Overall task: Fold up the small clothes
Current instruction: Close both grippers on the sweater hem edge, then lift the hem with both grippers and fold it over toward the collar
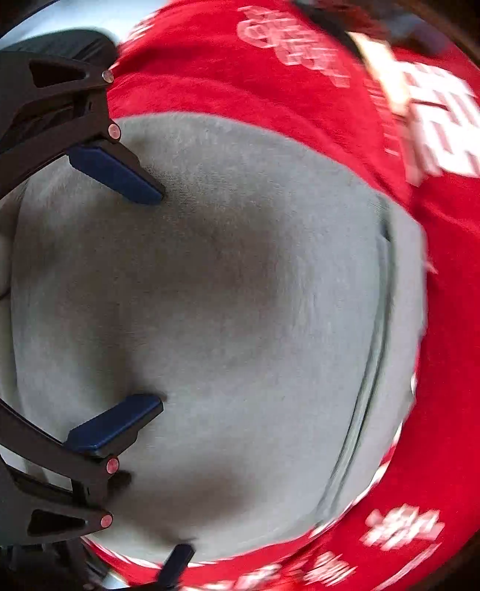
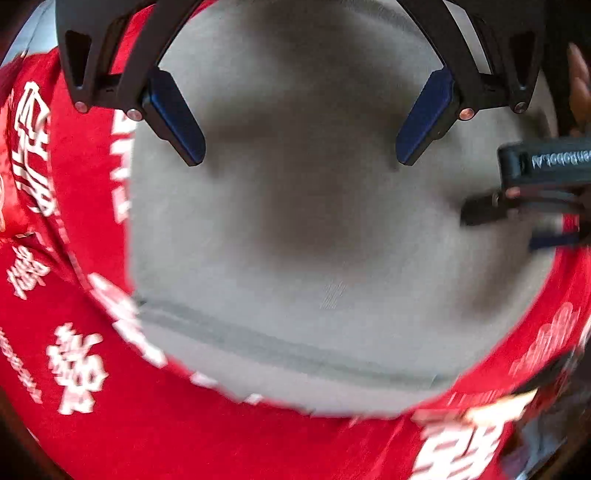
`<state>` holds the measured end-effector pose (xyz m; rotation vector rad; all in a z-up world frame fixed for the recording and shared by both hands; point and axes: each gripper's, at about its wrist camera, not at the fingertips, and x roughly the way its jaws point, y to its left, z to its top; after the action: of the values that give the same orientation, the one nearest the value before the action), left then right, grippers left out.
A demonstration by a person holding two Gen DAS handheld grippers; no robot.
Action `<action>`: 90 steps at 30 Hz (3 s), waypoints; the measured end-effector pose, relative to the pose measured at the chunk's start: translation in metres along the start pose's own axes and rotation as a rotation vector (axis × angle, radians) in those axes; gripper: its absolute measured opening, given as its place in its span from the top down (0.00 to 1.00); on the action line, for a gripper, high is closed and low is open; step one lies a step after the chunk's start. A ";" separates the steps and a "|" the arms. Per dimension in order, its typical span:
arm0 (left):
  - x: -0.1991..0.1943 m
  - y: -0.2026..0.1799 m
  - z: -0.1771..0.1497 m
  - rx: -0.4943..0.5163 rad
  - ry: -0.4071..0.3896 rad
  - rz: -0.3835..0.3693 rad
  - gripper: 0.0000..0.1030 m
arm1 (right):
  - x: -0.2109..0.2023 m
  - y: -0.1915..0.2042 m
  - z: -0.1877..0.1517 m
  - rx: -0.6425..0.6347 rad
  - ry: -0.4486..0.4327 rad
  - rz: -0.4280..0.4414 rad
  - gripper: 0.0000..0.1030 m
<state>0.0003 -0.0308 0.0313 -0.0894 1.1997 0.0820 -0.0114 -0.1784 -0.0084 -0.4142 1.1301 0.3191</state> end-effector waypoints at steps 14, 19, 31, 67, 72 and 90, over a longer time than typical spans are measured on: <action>-0.005 0.020 -0.058 -0.053 0.151 -0.055 0.00 | -0.015 -0.010 -0.083 -0.016 0.133 0.029 0.00; -0.004 0.057 -0.068 -0.218 0.182 -0.109 0.00 | -0.017 -0.088 -0.114 0.353 0.187 0.193 0.01; 0.014 0.109 -0.079 -0.328 0.323 -0.250 0.00 | 0.012 -0.087 -0.125 0.431 0.291 0.401 0.14; -0.011 0.119 -0.081 -0.269 0.212 -0.472 0.84 | -0.039 -0.075 -0.115 0.360 0.015 0.568 0.93; -0.033 0.125 -0.060 -0.289 0.034 -0.505 0.84 | -0.057 -0.104 -0.102 0.402 -0.089 0.629 0.93; 0.019 0.115 0.021 -0.402 -0.001 -0.501 0.69 | -0.003 -0.152 -0.012 0.593 -0.086 0.624 0.90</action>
<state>0.0135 0.0862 0.0179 -0.7368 1.1155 -0.1179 0.0453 -0.3177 0.0138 0.4843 1.1887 0.5147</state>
